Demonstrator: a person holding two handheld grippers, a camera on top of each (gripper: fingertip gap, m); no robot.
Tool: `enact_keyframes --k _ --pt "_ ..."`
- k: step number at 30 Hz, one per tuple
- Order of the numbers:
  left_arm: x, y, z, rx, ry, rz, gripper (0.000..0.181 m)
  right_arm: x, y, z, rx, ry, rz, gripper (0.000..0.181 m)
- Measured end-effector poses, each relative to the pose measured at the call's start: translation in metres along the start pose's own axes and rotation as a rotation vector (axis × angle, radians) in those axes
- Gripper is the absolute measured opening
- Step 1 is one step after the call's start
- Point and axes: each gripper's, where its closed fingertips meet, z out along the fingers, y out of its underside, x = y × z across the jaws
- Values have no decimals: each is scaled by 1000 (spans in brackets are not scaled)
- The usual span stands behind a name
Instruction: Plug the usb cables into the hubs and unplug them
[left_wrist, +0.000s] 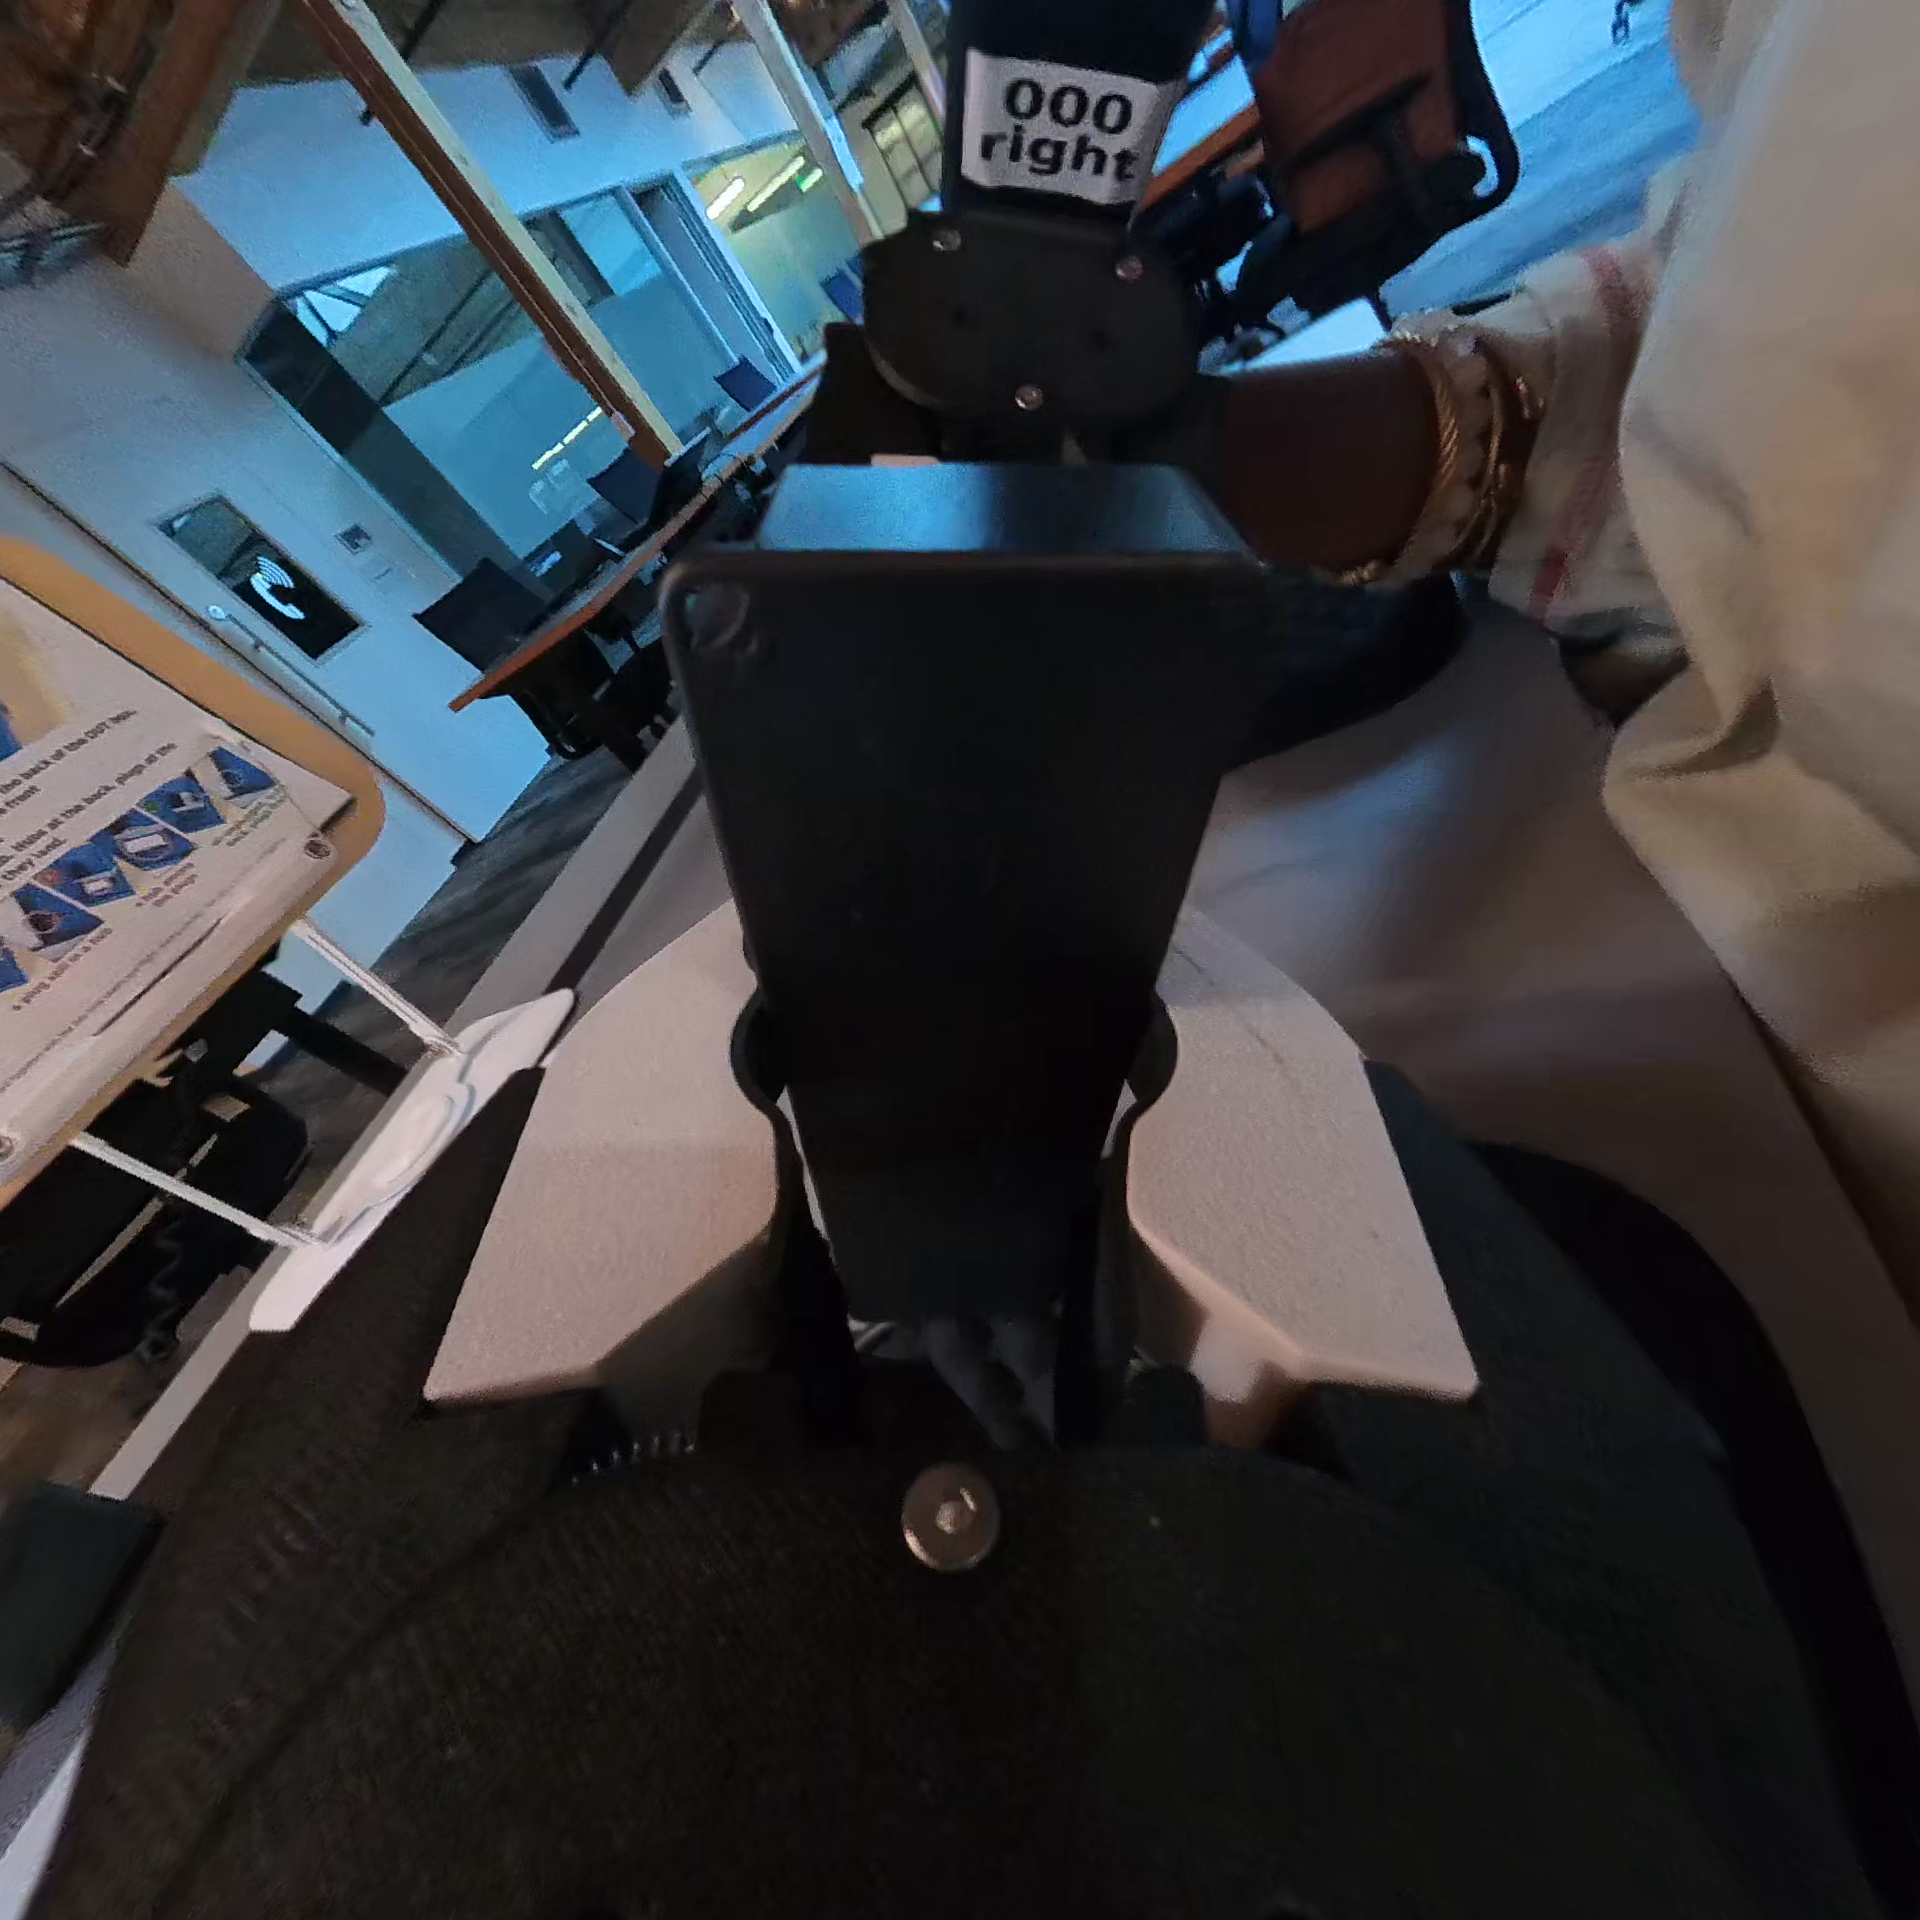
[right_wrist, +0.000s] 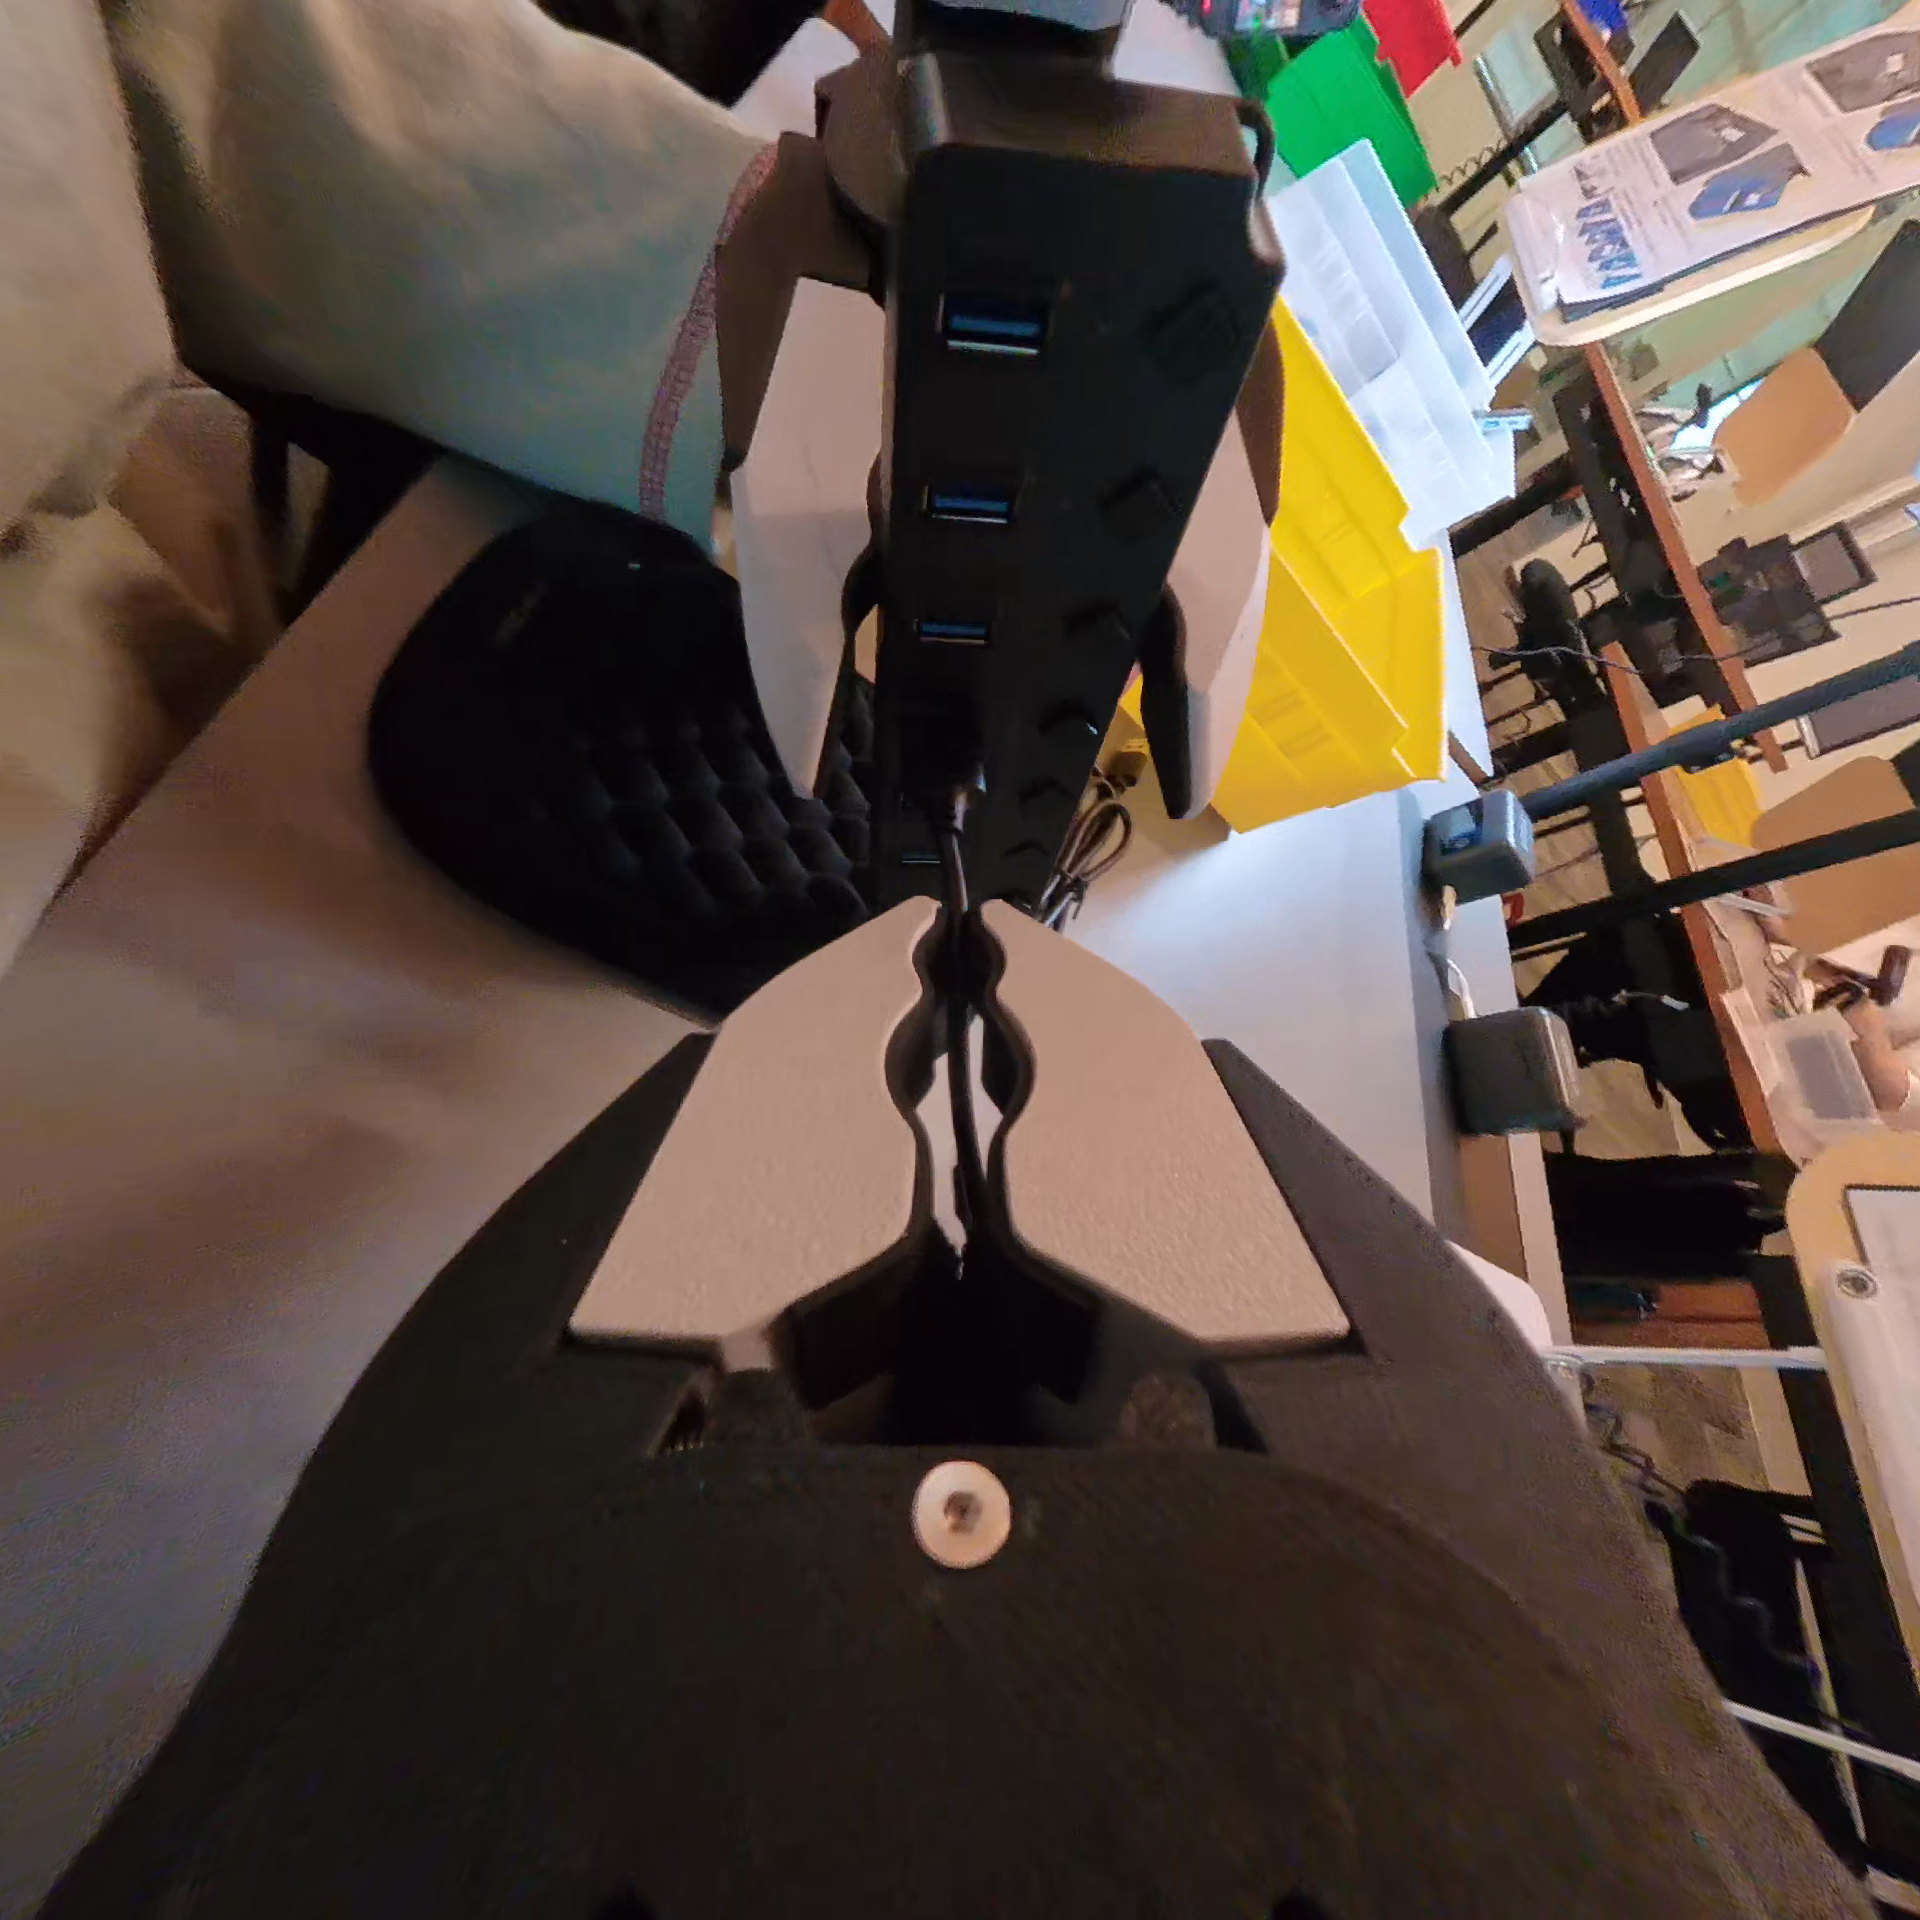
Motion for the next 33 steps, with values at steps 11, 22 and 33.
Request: enact_keyframes --k 11,22,33 --pt "-3 7 -5 28 -20 -24 64 -4 -5 10 34 -23 62 24" --pt "-1 7 -2 16 -16 -17 64 -4 -11 27 -47 -21 -85 17" --pt "1 7 1 -12 -11 -4 64 -3 -6 27 -195 -45 -126 24"
